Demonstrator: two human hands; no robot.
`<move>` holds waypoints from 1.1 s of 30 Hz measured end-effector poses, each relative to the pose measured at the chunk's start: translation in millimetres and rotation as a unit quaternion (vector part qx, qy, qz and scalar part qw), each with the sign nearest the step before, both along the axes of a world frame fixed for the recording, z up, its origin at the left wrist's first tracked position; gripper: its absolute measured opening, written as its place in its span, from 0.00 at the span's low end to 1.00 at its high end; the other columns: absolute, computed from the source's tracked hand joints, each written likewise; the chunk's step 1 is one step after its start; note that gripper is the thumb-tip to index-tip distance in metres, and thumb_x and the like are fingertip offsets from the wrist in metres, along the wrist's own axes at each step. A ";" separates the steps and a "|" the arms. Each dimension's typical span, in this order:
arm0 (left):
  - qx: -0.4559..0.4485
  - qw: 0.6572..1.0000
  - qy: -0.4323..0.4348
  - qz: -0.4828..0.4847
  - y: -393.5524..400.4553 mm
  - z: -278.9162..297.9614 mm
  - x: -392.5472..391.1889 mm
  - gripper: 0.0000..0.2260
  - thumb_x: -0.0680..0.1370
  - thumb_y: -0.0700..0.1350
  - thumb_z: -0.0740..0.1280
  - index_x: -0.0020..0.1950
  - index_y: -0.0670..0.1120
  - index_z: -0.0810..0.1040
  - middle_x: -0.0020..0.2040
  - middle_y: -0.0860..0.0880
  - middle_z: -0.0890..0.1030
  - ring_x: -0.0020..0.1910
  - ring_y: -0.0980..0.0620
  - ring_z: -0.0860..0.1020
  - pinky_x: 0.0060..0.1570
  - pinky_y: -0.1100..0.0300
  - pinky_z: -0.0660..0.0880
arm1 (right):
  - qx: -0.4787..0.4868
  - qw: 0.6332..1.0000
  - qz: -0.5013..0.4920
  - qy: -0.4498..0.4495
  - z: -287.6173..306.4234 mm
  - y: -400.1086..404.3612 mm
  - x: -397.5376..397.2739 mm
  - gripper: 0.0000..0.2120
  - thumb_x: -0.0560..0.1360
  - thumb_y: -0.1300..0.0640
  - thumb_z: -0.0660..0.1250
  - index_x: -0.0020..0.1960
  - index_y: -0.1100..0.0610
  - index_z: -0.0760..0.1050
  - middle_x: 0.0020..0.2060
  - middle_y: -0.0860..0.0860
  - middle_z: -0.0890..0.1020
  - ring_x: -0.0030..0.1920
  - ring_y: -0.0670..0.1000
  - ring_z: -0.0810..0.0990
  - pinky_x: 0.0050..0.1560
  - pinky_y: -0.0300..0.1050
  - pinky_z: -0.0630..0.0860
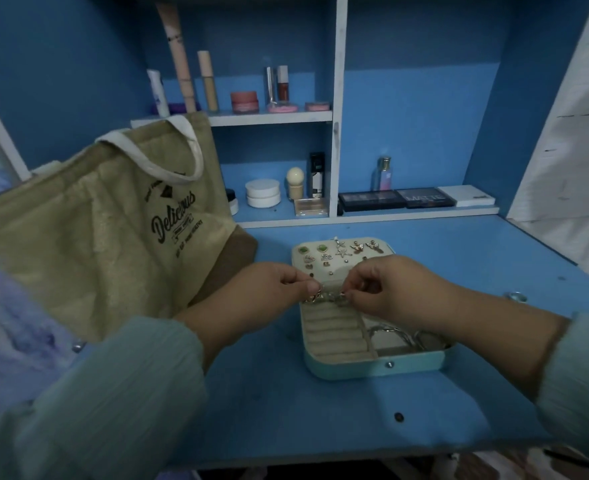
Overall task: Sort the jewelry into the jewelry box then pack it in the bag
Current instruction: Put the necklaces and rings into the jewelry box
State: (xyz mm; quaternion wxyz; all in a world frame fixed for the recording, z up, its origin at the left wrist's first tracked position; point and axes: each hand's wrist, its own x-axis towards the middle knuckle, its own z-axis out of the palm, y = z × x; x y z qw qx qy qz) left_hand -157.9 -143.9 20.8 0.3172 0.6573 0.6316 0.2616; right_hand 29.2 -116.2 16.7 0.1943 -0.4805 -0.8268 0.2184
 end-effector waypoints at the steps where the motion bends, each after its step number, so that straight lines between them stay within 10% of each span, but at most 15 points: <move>1: -0.002 1.000 0.014 0.003 -1.0 -0.4 0.3 0.04 0.76 0.53 0.67 0.43 0.56 0.80 0.47 0.53 0.83 0.48 0.55 0.78 0.43 0.66 0.72 | -0.005 1.000 0.007 -0.004 -1.2 0.1 0.3 0.02 0.73 0.56 0.68 0.42 0.50 0.79 0.31 0.39 0.75 0.29 0.35 0.73 0.31 0.25 0.68; 33: 0.058 0.996 0.051 -0.038 5.2 -18.4 9.2 0.06 0.73 0.42 0.71 0.38 0.51 0.78 0.34 0.59 0.75 0.32 0.69 0.73 0.32 0.75 0.66 | 0.041 0.993 0.064 -0.095 1.4 2.2 -2.9 0.07 0.75 0.55 0.66 0.49 0.53 0.81 0.42 0.47 0.80 0.37 0.41 0.73 0.39 0.32 0.70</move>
